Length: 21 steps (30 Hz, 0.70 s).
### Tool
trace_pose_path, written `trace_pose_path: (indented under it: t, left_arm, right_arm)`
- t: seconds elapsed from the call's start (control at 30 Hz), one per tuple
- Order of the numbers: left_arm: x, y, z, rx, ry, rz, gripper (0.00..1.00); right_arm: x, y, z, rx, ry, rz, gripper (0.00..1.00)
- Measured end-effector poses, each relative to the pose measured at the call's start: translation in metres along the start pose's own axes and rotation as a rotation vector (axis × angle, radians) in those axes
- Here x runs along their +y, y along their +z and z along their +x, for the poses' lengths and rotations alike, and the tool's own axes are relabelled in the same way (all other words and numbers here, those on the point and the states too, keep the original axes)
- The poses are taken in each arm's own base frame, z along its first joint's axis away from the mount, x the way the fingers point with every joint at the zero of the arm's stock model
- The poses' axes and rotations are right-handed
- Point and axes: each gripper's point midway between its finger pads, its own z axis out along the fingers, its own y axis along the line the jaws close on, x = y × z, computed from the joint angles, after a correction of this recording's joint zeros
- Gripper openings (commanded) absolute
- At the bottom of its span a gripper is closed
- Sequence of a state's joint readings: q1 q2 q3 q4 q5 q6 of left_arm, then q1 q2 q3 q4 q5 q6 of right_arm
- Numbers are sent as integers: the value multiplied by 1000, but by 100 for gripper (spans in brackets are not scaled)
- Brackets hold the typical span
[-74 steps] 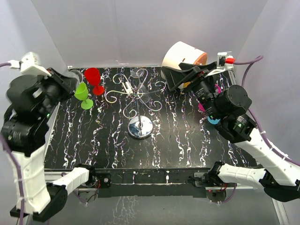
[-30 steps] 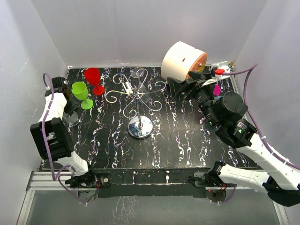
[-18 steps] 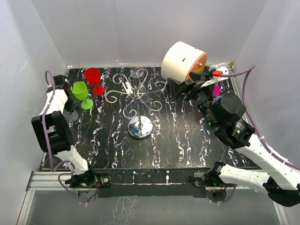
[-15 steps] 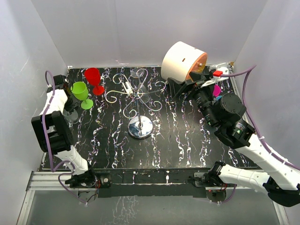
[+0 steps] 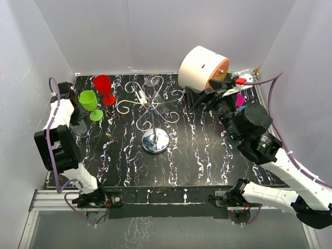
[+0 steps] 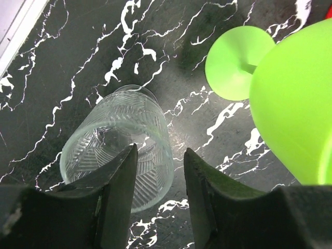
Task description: Take the wine glass off the wine glass rack
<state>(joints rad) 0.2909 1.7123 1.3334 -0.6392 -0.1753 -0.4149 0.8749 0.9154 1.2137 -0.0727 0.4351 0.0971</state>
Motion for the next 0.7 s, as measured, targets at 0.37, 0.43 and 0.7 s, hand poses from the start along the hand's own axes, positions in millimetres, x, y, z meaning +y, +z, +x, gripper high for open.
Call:
trace_pose_path:
  t: [0.37, 0.43, 0.7]
  left_arm:
    - [-1, -57, -22, -145, -14, 79, 69]
    - [-2, -75, -26, -184, -21, 113, 75]
    - [-8, -145, -35, -339, -39, 263, 94]
  right_arm:
    - [10, 4, 6, 66, 0, -31, 98]
    - [13, 7, 7, 82, 3, -42, 98]
    - [33, 29, 23, 192, -7, -77, 98]
